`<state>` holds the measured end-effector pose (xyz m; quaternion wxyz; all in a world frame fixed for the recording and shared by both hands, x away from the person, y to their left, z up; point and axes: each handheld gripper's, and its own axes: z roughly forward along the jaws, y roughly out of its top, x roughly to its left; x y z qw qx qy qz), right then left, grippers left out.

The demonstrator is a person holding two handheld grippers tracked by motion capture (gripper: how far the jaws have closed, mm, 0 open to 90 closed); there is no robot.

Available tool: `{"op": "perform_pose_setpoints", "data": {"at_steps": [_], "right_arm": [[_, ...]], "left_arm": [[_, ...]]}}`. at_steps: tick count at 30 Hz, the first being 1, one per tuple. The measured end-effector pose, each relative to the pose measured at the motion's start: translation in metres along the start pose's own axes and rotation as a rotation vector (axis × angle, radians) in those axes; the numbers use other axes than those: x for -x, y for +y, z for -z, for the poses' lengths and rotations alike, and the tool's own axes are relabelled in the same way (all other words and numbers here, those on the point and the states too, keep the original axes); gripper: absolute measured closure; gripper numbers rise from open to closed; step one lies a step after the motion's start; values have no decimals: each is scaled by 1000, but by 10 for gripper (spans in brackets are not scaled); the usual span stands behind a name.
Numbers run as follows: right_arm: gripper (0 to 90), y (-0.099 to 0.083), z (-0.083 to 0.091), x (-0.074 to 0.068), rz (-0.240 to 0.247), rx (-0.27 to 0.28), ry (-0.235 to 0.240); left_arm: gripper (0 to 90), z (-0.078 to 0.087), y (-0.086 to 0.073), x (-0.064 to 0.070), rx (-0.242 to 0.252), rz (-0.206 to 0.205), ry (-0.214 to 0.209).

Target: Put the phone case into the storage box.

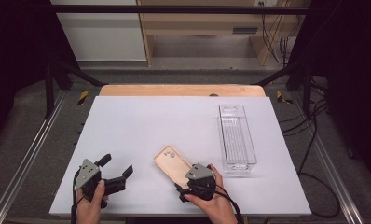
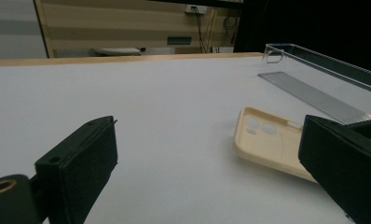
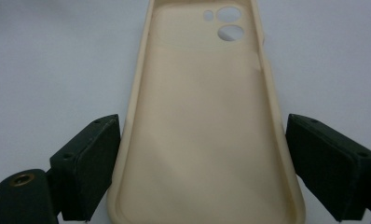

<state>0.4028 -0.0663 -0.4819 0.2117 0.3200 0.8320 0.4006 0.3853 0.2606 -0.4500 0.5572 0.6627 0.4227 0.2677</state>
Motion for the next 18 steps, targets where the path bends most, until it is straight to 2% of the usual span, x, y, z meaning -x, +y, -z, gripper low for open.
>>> {"op": "perform_pose_setpoints", "data": {"at_steps": [1,2,7,9,14,16,18], "right_arm": [[124,0,0,0,0,0,0],[124,1,1,1,4,24,-23],[124,4,5,4,1,85,-49],[124,6,7,6,-7,114,-62],[123,16,13,6,-1,173,-84],[124,22,15,8,5,193,-86],[123,25,16,9,5,202,-88]], "left_arm": [[36,0,1,0,2,5,-6],[10,-2,3,2,-1,12,-4],[9,-4,8,6,-5,59,-32],[9,-4,11,8,-3,53,-32],[13,-4,34,17,16,18,-45],[14,-10,46,18,23,30,-63],[14,-14,49,18,17,27,-64]]}}
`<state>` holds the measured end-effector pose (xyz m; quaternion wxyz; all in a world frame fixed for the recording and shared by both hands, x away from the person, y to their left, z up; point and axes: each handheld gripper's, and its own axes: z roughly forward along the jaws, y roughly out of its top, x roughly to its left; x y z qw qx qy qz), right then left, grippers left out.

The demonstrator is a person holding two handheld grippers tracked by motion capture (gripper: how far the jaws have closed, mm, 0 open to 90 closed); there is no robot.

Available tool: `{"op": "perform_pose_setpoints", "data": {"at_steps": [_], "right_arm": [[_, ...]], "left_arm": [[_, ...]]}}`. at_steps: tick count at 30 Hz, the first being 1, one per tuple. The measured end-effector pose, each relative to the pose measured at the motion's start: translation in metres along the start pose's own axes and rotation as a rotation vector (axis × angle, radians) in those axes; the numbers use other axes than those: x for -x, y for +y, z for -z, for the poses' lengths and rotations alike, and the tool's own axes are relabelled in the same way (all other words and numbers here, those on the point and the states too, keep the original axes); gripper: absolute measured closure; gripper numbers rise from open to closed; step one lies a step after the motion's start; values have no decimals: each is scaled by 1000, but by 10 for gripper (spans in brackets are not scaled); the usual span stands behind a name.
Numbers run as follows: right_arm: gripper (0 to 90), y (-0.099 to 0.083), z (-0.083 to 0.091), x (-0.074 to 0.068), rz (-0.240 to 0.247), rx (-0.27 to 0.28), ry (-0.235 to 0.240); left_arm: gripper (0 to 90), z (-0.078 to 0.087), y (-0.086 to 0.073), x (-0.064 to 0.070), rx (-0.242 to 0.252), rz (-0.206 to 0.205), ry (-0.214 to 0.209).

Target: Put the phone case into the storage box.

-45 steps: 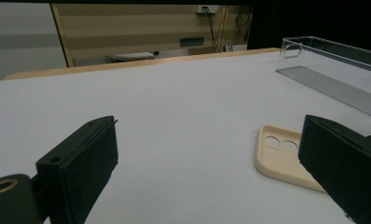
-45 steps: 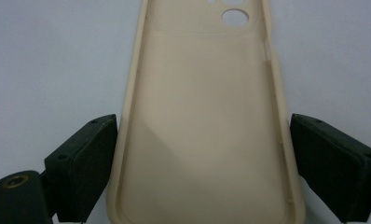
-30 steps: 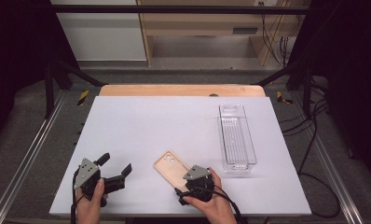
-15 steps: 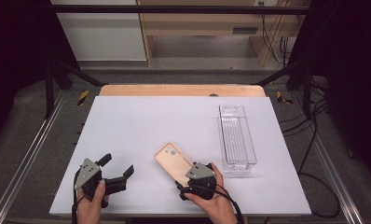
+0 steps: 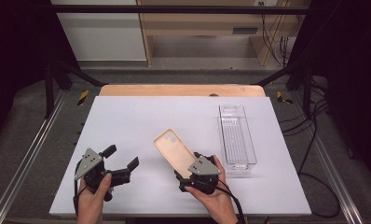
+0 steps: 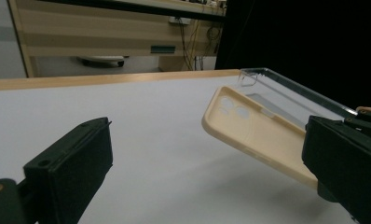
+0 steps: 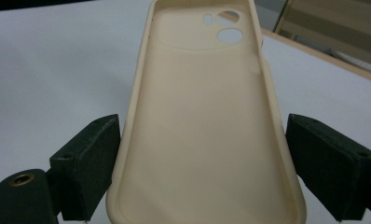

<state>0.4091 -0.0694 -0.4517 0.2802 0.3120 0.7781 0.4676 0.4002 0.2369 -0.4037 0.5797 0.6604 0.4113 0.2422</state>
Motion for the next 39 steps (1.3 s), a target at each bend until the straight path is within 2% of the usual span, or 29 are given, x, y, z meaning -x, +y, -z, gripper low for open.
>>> {"op": "perform_pose_setpoints", "data": {"at_steps": [3,7,11,14,16,19,25,30,33,39], "right_arm": [[123,14,1,5,-4,48,-9],[123,18,2,7,-9,77,-10],[122,16,2,7,-14,98,-7],[123,13,3,7,-18,110,-6],[122,12,4,6,-19,119,-8],[122,12,8,5,-19,139,-15],[122,8,10,3,-13,150,-24],[122,7,9,1,-9,153,-23],[122,7,7,-2,-1,150,-16],[122,4,7,-8,7,153,-11]], "left_arm": [[24,-12,9,-1,-6,16,-6],[29,-25,17,-1,11,28,-28],[33,-25,14,2,-13,5,-36],[33,-20,10,2,-16,8,-31],[36,-20,8,2,-17,22,-32],[46,-22,6,5,-21,52,-65],[47,-24,6,14,-17,47,-107],[68,-28,1,14,-41,51,-101],[80,-30,0,15,-43,75,-119],[128,-33,-3,19,-59,73,-136]]}}
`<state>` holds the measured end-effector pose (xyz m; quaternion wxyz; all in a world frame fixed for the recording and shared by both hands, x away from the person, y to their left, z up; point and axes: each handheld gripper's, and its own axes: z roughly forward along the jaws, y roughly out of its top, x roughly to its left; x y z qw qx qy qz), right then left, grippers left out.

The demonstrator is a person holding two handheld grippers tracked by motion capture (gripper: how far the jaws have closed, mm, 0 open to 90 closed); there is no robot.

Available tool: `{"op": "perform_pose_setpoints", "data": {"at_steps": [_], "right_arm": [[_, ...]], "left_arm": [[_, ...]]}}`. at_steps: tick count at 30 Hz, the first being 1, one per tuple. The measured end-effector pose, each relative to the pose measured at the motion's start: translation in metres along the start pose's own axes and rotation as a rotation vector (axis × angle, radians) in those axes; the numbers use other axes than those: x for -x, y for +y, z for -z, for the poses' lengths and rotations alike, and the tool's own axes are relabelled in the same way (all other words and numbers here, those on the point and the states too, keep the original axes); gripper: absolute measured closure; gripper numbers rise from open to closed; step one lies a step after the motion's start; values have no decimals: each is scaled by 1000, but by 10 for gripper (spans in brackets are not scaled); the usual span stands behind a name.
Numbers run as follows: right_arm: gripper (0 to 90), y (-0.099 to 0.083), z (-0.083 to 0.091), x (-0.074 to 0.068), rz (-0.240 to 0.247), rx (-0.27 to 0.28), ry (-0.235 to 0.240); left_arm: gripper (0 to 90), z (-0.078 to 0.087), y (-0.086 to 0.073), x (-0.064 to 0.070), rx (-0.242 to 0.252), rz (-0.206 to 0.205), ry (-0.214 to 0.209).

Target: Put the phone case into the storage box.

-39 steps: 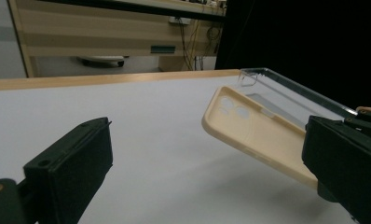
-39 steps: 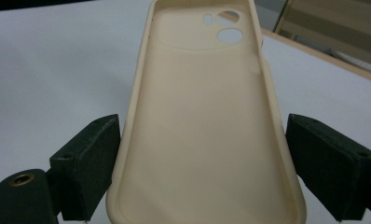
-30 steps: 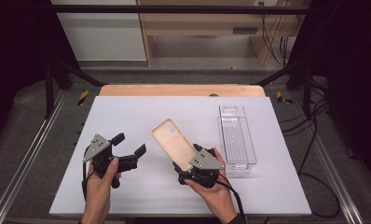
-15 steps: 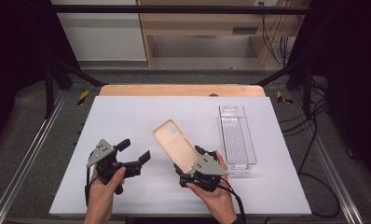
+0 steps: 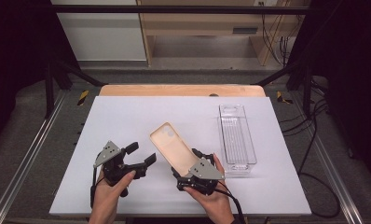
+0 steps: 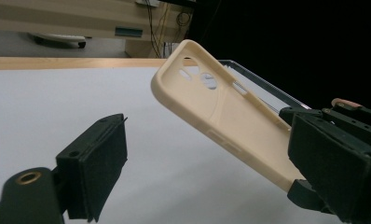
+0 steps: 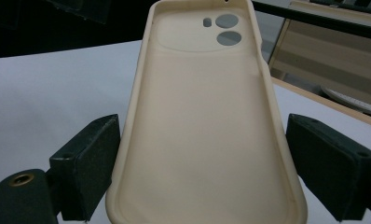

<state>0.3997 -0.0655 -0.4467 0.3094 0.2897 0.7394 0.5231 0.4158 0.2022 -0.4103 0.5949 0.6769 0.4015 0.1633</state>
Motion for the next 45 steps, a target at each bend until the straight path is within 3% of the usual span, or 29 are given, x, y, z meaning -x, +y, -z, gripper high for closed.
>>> {"op": "perform_pose_setpoints", "data": {"at_steps": [7,12,14,17,25,34,45], "right_arm": [[123,0,-6,-14,51,0,10],[123,1,-5,-15,42,7,15],[122,2,-4,-16,46,13,17],[122,2,-4,-18,45,16,28],[122,0,-5,-25,47,16,50],[121,-7,-10,-27,34,-15,78],[119,-12,-15,-32,16,-57,103]], "left_arm": [[235,-1,-6,-12,-5,79,-2],[285,-3,-10,-16,-25,95,7],[311,-3,-10,-18,-21,118,-22],[340,-2,-9,-19,-22,119,-23],[431,1,-12,-27,-12,186,-59],[574,2,-15,-33,14,255,-63],[722,8,-14,-31,42,272,-49]]}}
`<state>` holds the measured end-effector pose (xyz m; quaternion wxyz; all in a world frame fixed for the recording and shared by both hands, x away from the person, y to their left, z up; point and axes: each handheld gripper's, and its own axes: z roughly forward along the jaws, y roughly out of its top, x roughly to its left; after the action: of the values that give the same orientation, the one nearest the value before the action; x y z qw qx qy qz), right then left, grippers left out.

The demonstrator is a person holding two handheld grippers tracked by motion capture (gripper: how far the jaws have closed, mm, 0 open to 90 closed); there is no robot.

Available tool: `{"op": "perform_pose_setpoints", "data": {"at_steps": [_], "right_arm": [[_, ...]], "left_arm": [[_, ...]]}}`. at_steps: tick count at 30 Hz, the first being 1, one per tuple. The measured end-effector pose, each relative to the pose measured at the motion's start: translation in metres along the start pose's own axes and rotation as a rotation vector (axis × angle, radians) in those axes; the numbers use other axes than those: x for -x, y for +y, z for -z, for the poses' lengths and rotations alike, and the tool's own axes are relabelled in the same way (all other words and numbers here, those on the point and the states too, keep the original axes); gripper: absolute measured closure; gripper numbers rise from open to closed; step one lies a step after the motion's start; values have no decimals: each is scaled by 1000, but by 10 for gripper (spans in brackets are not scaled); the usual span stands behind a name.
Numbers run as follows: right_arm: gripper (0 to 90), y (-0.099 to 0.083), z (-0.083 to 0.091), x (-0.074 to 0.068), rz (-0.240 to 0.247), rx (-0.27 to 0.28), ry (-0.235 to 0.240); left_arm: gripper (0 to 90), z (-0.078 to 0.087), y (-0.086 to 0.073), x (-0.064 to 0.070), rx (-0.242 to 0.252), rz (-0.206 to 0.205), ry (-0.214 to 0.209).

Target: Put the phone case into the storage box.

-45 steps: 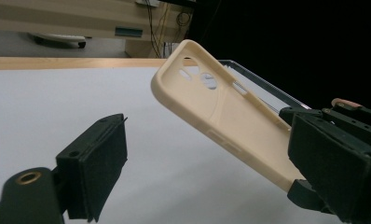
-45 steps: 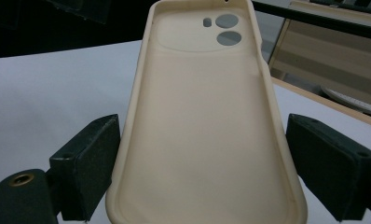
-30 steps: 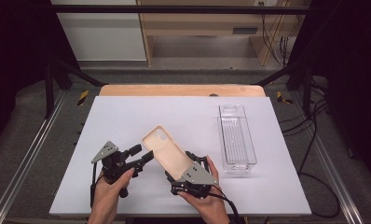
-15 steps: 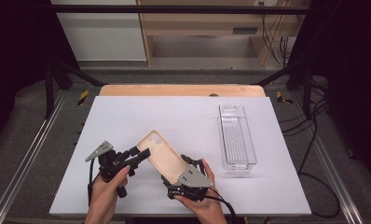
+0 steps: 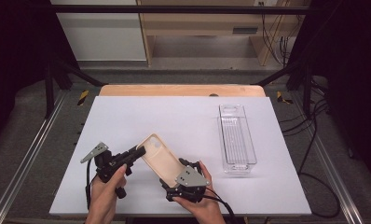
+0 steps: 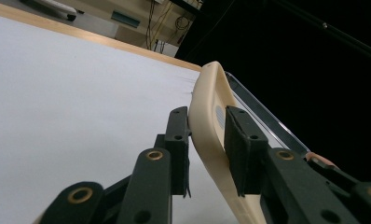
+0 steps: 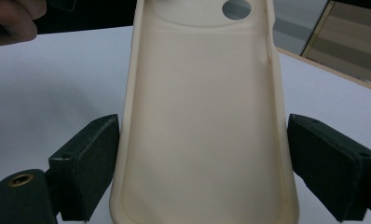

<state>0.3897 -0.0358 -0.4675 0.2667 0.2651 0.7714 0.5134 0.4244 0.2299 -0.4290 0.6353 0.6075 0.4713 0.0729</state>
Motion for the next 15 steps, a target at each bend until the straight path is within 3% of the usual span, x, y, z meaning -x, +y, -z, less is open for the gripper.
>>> {"op": "perform_pose_setpoints", "data": {"at_steps": [15], "right_arm": [[116,0,-2,3,-17,-27,5]], "left_arm": [[790,2,3,19,29,4,-51]]}}
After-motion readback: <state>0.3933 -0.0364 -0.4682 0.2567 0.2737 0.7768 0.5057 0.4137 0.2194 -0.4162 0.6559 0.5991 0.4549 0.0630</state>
